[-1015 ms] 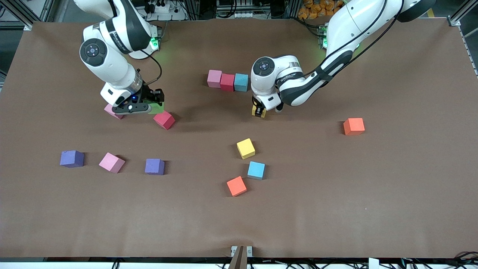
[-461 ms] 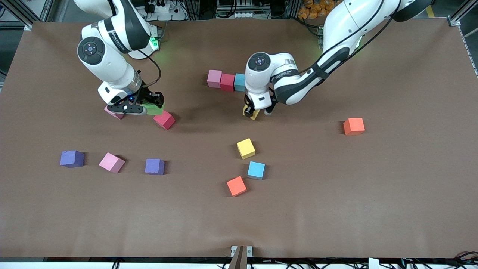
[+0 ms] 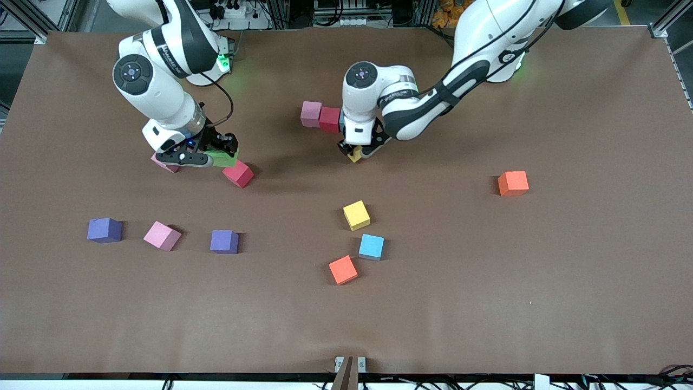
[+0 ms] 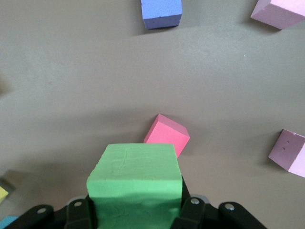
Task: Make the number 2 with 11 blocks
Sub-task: 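Carry the yellow block toward the cyan block with the left gripper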
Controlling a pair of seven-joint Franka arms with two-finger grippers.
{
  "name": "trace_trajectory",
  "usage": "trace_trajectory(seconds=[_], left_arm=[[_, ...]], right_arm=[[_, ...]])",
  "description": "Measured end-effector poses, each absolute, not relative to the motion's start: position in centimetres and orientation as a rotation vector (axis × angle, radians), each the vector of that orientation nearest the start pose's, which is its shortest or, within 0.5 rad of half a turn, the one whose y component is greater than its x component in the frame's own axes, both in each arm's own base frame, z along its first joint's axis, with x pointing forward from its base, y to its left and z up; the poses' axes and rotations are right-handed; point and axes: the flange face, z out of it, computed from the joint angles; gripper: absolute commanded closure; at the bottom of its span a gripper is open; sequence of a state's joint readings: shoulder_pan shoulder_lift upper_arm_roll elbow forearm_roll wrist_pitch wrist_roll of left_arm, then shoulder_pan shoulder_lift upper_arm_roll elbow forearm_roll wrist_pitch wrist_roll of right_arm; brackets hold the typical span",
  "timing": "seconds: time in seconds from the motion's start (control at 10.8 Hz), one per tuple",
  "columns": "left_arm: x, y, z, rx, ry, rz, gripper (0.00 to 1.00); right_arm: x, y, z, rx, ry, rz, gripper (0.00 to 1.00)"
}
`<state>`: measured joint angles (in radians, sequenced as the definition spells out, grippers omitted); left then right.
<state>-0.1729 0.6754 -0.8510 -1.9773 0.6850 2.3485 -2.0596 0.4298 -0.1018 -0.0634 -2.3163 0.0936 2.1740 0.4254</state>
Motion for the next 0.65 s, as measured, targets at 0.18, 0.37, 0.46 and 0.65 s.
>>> trace_trajectory(seconds=[0.18,0.37,0.46,0.65], left_arm=[[33.4,-50.5,22.3,-3.029,-0.765,0.01,1.0],[34.1,-50.4,22.7,-3.048,-0.547,0.002,1.0],[34.3,-50.7,23.1,-3.051,-0.467,0.012,1.0],[34.2,-52.1,23.7,-3.054,-0.397,0.003,1.0]], right_arm=[[45.7,17.9,38.1,-3.075,0.174,0.108,0.56],[45.7,17.9,38.0,-3.075,0.174,0.108,0.56],[45.7,17.9,38.0,-3.075,0.174,0.108,0.56],[45.7,17.9,38.0,-3.075,0.174,0.11,0.56]])
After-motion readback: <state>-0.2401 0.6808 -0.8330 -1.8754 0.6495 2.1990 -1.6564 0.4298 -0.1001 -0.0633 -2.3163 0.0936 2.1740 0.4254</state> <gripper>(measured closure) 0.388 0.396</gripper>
